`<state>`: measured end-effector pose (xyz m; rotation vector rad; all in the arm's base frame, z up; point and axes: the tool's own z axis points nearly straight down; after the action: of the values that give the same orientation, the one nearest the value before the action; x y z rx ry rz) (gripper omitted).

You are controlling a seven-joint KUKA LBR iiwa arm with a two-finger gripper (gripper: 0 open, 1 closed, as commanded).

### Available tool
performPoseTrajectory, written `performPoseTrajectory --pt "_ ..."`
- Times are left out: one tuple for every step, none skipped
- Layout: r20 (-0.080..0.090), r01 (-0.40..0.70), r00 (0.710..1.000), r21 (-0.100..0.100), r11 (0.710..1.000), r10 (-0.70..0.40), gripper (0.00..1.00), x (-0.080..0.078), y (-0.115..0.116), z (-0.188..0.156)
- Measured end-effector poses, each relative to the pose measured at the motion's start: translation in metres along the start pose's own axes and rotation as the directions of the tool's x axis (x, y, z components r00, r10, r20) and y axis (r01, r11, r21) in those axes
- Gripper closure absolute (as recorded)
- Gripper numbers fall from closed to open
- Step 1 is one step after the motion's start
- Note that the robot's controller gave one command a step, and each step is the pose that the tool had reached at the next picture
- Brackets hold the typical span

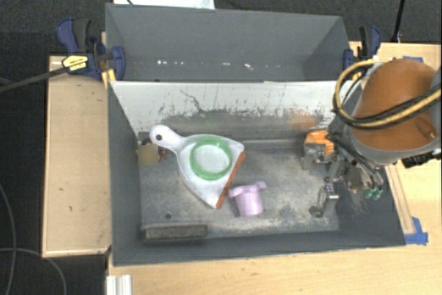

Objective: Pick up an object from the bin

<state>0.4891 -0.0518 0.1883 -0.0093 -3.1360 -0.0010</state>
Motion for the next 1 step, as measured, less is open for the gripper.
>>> performPoseTrajectory --pt "0.008 0.002 1.0 0.001 1.0 -0.002 0.0 -0.0016 0.0002 -0.0043"
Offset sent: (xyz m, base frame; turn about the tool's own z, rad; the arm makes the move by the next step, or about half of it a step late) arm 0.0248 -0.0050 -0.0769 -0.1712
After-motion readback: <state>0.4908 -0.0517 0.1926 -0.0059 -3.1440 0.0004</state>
